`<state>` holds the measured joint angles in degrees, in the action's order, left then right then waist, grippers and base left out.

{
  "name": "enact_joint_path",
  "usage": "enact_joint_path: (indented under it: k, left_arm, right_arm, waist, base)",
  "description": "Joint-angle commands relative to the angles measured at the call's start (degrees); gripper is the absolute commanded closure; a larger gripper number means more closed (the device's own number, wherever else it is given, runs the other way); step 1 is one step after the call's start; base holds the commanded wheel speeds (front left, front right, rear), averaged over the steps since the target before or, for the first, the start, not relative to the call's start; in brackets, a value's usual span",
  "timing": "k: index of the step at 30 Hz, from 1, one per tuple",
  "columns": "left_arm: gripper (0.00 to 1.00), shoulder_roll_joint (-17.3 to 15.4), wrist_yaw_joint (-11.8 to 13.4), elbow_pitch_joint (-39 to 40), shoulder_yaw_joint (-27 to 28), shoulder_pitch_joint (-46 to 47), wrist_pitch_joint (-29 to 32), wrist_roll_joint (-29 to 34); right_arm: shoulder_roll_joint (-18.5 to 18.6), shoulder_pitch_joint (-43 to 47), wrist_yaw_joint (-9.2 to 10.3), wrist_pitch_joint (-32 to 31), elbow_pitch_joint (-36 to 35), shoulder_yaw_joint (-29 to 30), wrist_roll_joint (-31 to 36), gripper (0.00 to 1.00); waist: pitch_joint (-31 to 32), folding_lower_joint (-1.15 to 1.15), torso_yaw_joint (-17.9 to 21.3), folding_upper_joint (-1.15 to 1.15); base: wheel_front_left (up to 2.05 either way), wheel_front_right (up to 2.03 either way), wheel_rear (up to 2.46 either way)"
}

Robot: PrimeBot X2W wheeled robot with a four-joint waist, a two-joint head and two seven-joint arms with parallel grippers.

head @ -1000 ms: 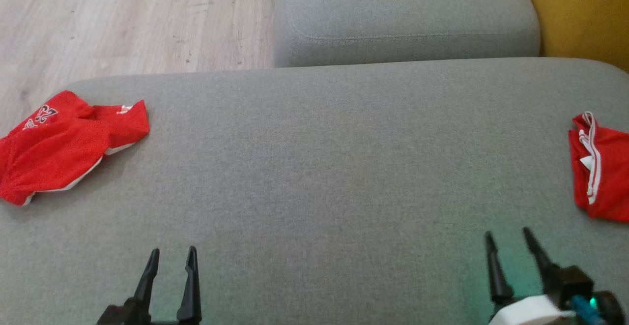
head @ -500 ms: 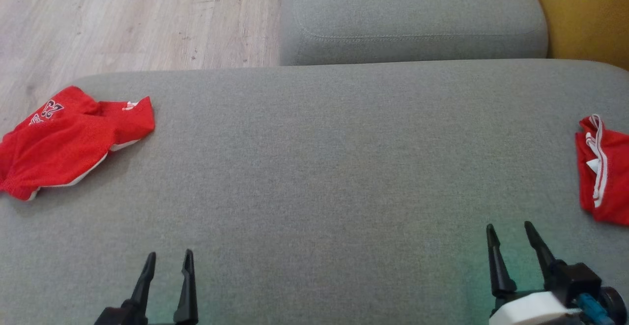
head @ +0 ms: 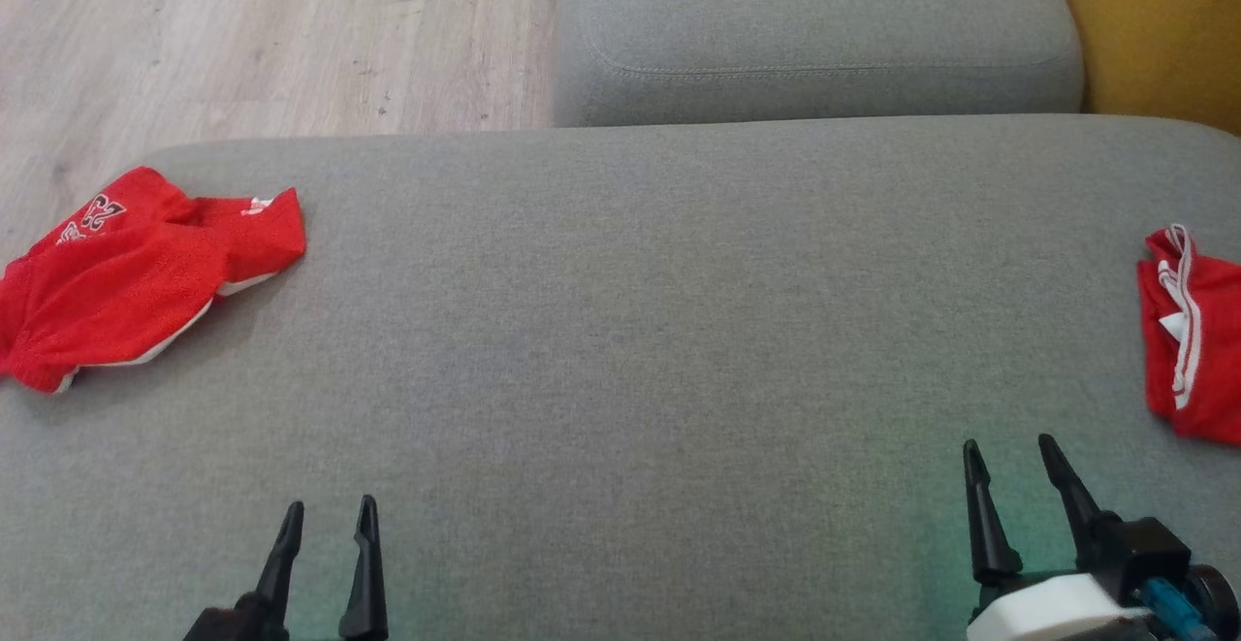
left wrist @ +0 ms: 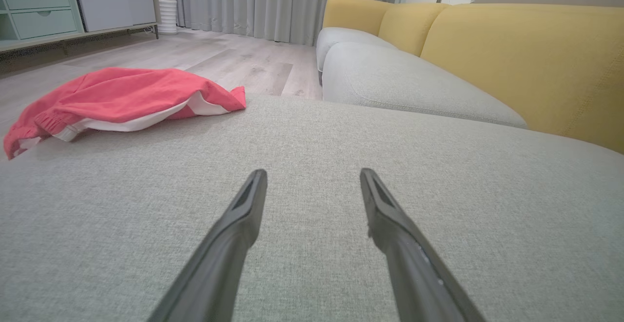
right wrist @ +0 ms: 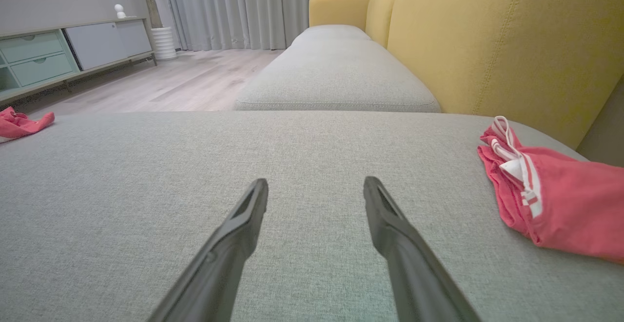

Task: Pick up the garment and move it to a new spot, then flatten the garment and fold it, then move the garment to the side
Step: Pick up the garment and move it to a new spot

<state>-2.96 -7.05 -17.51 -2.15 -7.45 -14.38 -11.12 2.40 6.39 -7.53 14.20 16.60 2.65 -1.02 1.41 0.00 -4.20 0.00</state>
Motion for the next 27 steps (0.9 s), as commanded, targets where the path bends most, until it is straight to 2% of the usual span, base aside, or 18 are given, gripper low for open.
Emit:
enact_joint_path:
  k: [1,5,11,20,27]
  left_arm:
    - [0.0,0.1,0.3,1.6,1.7,2.4,-0.6,-0.2]
    - [0.0,0.1,0.3,1.6,1.7,2.5,-0.6,-0.1]
    - [0.0,0.1,0.3,1.8,1.4,2.9,-0.6,-0.3]
    - [0.0,0.1,0.5,2.1,1.2,1.9,-0.6,-0.1]
    - [0.0,0.1,0.3,2.7,3.7,0.2,-0.6,0.6]
  right_arm:
    - [0.5,-2.7,0.04,0.8,-2.1,-1.0,0.0,0.0]
    - [0.5,-2.5,0.04,0.8,-2.2,-0.9,0.0,0.0]
    - [0.5,-2.1,0.04,0.8,-2.3,-0.6,0.0,0.0]
    - [0.5,-2.2,0.04,0.8,-2.1,-2.5,-1.1,0.0]
    - [0.5,-3.1,0.04,0.8,-0.7,-4.6,-1.4,0.0]
  waist:
    - [0.0,0.0,-0.1,0.0]
    - [0.0,0.0,-0.8,0.0]
    - [0.5,0.0,-4.1,0.0]
    - [1.8,0.0,-14.6,0.0]
    - [2.6,0.0,-20.1,0.0]
  base:
    - [0.0,0.0,0.0]
    - [0.0,0.0,0.0]
    - [0.0,0.0,0.0]
    - [0.0,0.0,0.0]
    - [0.0,0.0,0.0]
